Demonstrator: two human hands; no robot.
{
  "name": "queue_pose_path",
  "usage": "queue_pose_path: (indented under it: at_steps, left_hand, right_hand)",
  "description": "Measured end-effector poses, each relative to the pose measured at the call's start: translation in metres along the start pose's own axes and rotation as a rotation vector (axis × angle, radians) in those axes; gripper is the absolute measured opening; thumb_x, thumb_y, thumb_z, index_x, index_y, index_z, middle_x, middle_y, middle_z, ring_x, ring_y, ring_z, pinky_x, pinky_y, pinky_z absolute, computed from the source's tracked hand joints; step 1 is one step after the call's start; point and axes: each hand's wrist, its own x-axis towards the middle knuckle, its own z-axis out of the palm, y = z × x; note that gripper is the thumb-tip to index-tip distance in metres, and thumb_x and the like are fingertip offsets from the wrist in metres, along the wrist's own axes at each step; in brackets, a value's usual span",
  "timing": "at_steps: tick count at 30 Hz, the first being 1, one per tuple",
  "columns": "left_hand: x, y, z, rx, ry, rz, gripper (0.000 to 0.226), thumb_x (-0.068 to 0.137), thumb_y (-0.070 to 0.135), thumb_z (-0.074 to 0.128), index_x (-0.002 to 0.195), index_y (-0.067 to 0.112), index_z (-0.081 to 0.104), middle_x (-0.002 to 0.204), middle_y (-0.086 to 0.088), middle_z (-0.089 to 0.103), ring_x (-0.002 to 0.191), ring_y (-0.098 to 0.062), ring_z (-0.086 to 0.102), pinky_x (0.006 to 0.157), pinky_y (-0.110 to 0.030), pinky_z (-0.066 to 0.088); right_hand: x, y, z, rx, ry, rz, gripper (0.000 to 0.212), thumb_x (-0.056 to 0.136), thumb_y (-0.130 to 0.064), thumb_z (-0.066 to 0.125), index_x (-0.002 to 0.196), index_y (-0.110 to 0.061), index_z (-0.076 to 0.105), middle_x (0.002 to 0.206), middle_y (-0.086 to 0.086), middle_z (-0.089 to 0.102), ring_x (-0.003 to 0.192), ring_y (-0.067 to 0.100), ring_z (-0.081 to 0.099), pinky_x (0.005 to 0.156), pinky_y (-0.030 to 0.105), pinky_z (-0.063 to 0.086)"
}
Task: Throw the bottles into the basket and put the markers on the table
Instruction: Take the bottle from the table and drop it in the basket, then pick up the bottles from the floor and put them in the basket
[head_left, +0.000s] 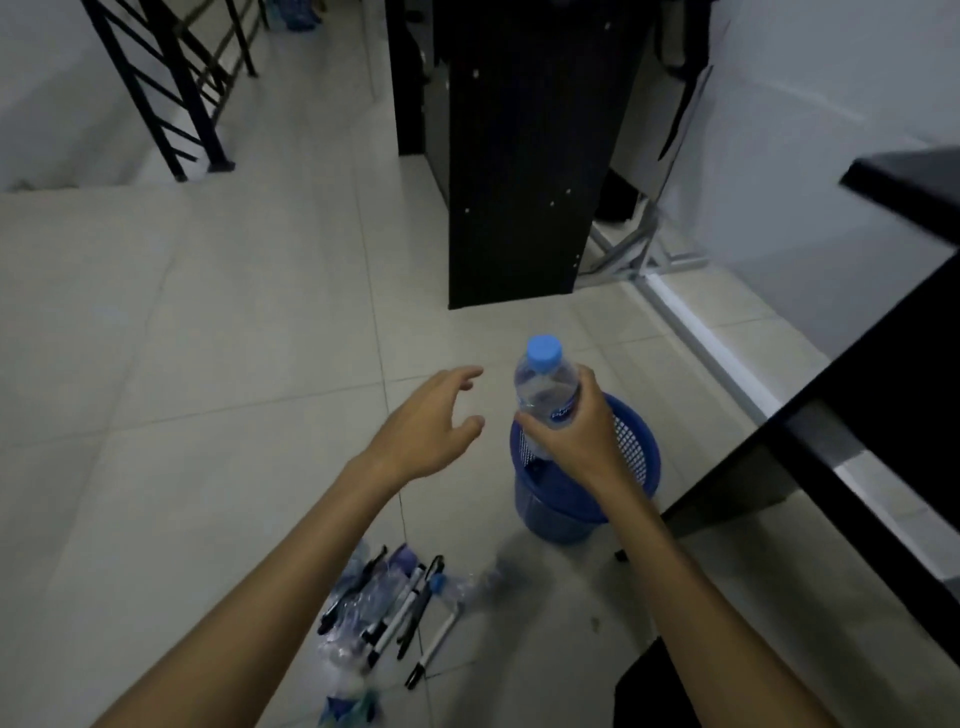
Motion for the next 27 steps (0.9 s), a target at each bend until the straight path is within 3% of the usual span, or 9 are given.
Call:
queue_pose_path:
  at_steps: [5,13,16,21,27]
  left_hand:
    - [0.013,-0.029,0.068,-0.016,-0.025,0.022,0.06,0.088,0.026,0.056,0.143,0.021,0.033,0.144,-0.003,0.046,0.128,-0.015,0.046,0.101,-0.03,0.04]
    - [0.009,-0.056,0.109,-0.033,-0.09,-0.022,0.059,0.089,0.028,0.055,0.143,0.022,0.033,0.143,-0.003,0.047,0.127,-0.016,0.047,0.102,-0.031,0.041]
    - [0.009,-0.072,0.113,-0.036,-0.063,-0.038,0.059,0.089,0.028,0.056,0.143,0.023,0.033,0.142,-0.002,0.048,0.127,-0.016,0.047,0.102,-0.031,0.04]
    - [-0.004,-0.094,0.115,-0.056,-0.063,-0.065,0.058,0.09,0.028,0.055,0.143,0.024,0.033,0.142,-0.001,0.048,0.127,-0.016,0.047,0.101,-0.031,0.04]
    - [-0.02,-0.142,0.112,-0.081,0.005,-0.134,0.054,0.088,0.022,0.057,0.139,0.02,0.041,0.136,-0.004,0.052,0.123,-0.016,0.05,0.098,-0.027,0.038]
  right_hand:
    - [0.01,0.088,0.014,-0.065,0.066,0.074,0.071,0.073,-0.023,0.078,0.132,-0.02,0.039,0.13,-0.001,0.051,0.113,0.013,0.05,0.082,0.028,0.045]
    - [0.004,0.143,0.021,-0.127,0.088,0.186,0.069,0.069,-0.017,0.082,0.126,-0.016,0.043,0.121,-0.001,0.051,0.109,0.013,0.048,0.076,0.017,0.042]
    - [-0.001,0.149,0.026,-0.147,0.082,0.166,0.075,0.069,-0.02,0.082,0.132,-0.018,0.041,0.129,0.001,0.048,0.114,0.012,0.045,0.089,0.027,0.045]
    - [-0.014,0.135,0.041,-0.241,0.066,-0.023,0.07,0.071,-0.022,0.08,0.13,-0.015,0.043,0.129,0.003,0.048,0.112,0.009,0.044,0.09,0.027,0.044]
    - [-0.04,0.124,0.094,-0.353,-0.033,-0.359,0.04,0.077,-0.015,0.065,0.116,-0.011,0.054,0.114,0.007,0.057,0.107,0.021,0.052,0.091,0.031,0.046]
